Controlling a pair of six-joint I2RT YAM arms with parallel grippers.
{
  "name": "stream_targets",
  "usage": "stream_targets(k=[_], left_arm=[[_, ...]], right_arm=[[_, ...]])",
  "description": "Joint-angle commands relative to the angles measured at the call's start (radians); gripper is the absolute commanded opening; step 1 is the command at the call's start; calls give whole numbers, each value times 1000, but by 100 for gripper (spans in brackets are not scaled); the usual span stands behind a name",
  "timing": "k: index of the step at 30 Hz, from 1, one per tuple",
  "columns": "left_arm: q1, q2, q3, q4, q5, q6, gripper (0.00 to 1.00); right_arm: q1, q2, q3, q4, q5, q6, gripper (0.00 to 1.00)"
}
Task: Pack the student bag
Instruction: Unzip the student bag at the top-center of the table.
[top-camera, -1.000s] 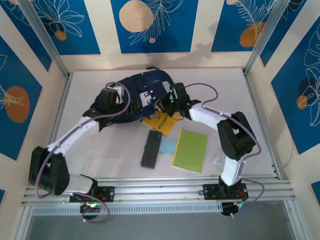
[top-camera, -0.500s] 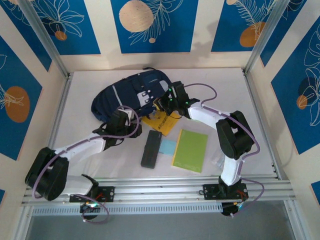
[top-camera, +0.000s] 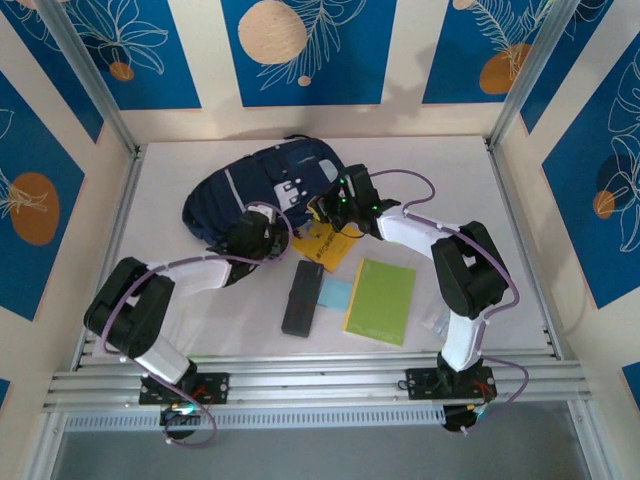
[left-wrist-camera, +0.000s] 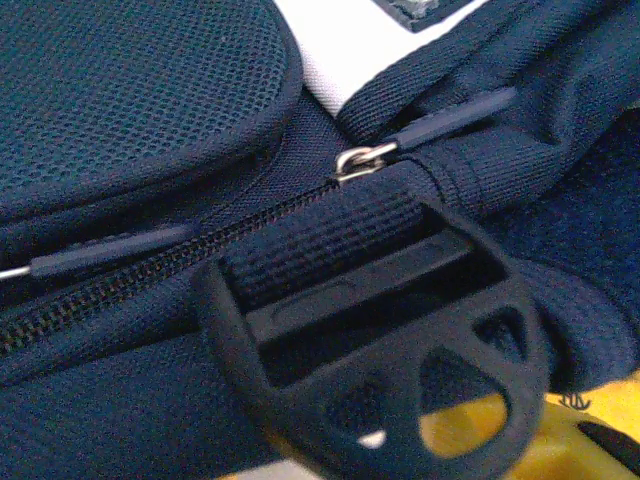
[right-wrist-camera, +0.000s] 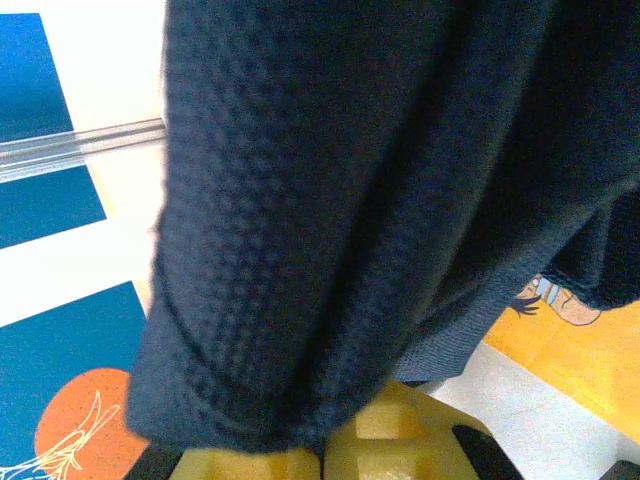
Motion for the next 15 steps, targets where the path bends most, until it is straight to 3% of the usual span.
stream_targets(k=[1,6,12,15], left_arm=[[9,26,43,159,54,11,46],[23,55,58,188,34,11,40],[40,59,79,168,45,37,3],[47,39,74,134,55,55,0]], right_arm=[[14,-31,-11,53,-133,36,0],[6,-25,-20,70,-159,41,0],[-15,-30,-51,103,-173,47,0],[-29,-28,-60,112,-183,38,0]])
